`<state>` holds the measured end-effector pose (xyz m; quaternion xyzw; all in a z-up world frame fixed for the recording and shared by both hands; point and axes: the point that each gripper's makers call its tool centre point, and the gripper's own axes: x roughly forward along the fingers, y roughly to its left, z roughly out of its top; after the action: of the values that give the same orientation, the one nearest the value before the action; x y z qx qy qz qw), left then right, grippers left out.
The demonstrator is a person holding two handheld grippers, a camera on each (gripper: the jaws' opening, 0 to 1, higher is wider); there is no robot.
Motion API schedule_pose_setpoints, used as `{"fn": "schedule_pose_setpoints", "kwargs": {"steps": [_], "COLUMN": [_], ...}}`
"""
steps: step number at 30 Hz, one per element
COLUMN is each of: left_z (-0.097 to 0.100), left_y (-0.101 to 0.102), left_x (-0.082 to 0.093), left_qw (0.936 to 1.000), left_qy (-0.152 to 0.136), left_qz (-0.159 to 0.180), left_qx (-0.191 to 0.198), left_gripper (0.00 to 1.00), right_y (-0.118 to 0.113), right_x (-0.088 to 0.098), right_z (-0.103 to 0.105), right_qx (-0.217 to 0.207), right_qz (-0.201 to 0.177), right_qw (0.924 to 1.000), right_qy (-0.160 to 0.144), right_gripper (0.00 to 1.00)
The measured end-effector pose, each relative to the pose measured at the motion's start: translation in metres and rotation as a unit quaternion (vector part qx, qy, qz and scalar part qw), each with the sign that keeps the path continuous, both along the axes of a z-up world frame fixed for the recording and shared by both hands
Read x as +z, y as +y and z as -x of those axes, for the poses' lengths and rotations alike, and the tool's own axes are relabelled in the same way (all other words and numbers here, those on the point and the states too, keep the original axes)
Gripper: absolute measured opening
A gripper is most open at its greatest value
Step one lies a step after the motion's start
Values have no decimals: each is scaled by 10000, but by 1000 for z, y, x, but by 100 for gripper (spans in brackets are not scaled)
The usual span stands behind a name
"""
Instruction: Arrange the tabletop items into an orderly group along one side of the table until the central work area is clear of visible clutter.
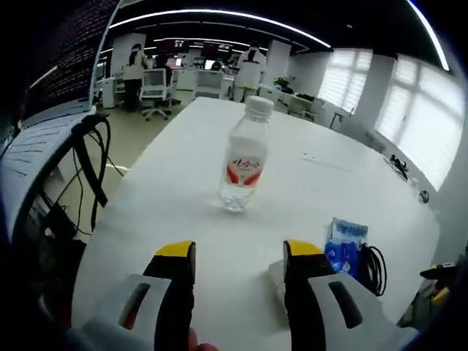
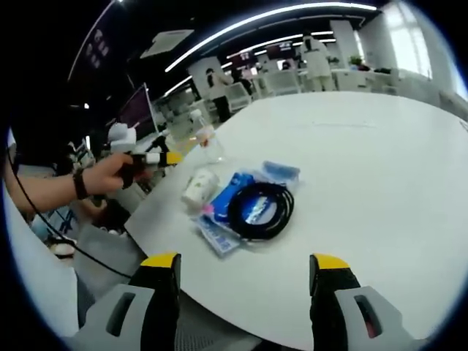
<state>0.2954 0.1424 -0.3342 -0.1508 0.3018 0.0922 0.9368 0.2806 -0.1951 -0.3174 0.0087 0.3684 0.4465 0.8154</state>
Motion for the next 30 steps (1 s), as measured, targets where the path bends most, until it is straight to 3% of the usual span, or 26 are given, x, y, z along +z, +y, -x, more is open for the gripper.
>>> {"fn": "schedule_pose_setpoints", "kwargs": {"steps": [9, 23, 30], "left_z": [7, 8, 9], "left_y": [-36, -50, -66], "left_x": [-5, -10, -23], "left_qw": [9991, 9980, 9952], "left_qy": [27, 62, 348], "left_qz": [354, 472, 561], "left_qx": [-244, -417, -725], "left_gripper": [50, 51, 55], "right_y": [-3, 0, -1], "right_x": [1, 6, 17], "right_z": [4, 3, -3], "right_qx": [93, 102, 81], "right_qz": [26, -43, -110], "right_qw": [10000, 9999, 9996], "right_qy": [-26, -89, -260], "right_gripper": [73, 73, 74]}}
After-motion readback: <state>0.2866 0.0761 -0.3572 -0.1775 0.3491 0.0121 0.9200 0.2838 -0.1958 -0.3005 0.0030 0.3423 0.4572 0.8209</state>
